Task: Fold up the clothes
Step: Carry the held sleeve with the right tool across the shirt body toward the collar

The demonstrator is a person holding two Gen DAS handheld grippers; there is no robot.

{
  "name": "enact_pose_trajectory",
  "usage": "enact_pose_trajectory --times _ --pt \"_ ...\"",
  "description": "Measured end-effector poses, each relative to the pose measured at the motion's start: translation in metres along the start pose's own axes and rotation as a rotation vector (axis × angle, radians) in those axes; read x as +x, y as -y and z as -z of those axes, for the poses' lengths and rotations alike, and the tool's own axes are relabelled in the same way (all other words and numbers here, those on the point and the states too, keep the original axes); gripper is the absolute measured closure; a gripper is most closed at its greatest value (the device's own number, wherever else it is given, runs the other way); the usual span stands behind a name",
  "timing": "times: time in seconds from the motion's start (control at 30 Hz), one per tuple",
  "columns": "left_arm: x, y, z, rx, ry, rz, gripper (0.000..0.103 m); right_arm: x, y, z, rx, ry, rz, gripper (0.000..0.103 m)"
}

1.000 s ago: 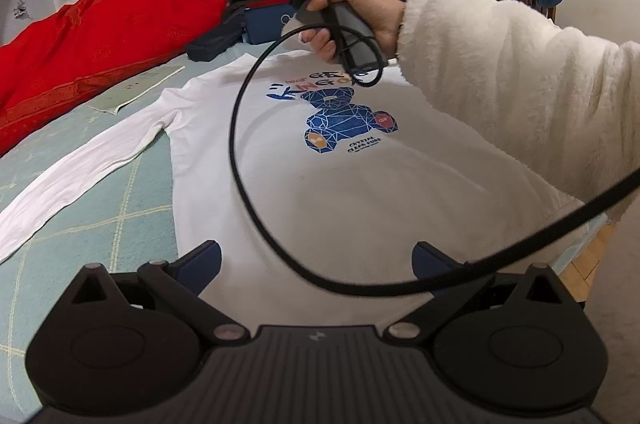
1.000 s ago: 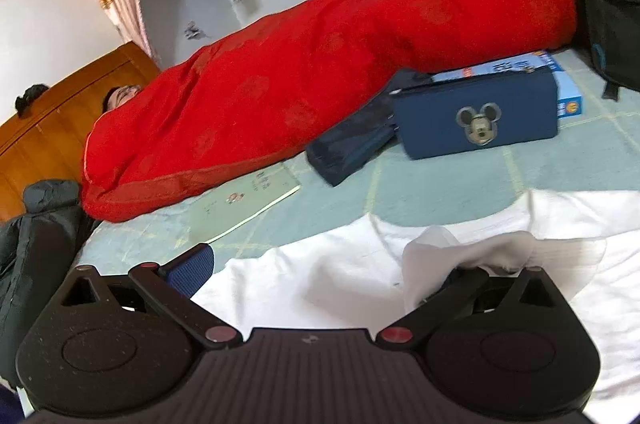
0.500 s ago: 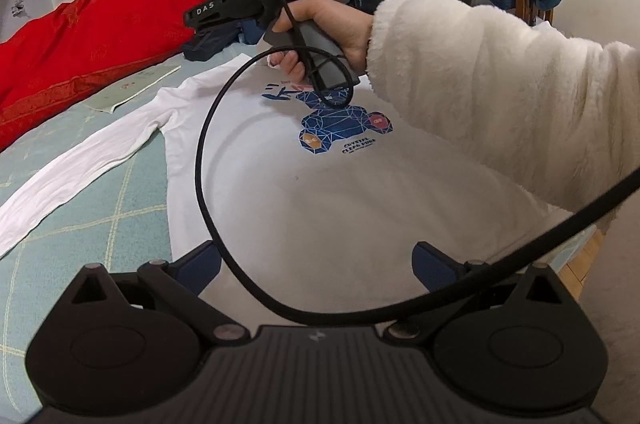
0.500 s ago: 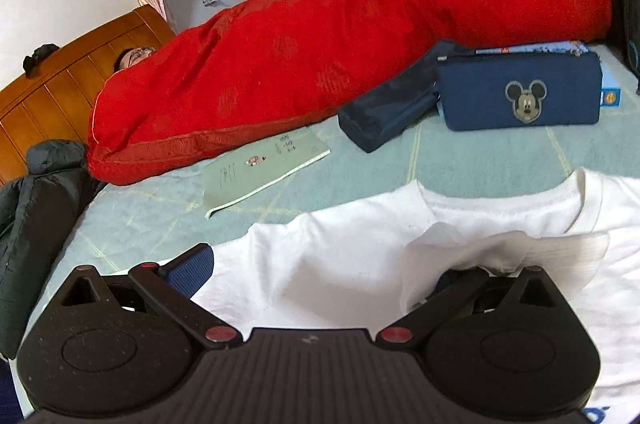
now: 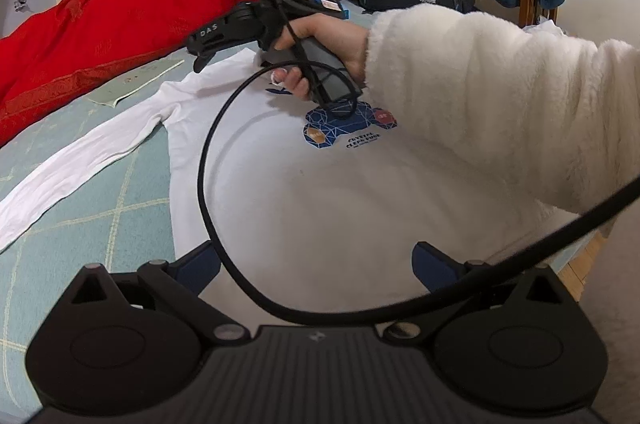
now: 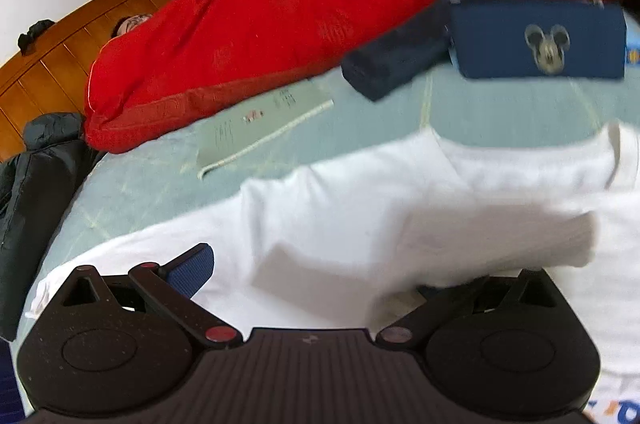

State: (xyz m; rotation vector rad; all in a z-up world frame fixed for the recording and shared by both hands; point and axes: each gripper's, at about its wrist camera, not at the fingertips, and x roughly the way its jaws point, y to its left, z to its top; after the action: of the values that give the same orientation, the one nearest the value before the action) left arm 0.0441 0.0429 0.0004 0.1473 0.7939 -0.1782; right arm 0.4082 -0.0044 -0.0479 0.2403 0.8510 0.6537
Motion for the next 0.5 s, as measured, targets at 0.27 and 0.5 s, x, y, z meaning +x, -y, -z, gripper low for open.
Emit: enact_pose_trajectory --times 0.27,0.5 --pt "0.005 0.009 0.000 0.020 -0.002 0.046 0.002 -0.045 0.038 0.000 0.072 -0.019 -0.059 0.000" --pt "0.008 0.009 0.002 0.011 -0.006 0.055 0.002 -0.052 0.086 -0.005 0.282 0.024 -0.085 0.000"
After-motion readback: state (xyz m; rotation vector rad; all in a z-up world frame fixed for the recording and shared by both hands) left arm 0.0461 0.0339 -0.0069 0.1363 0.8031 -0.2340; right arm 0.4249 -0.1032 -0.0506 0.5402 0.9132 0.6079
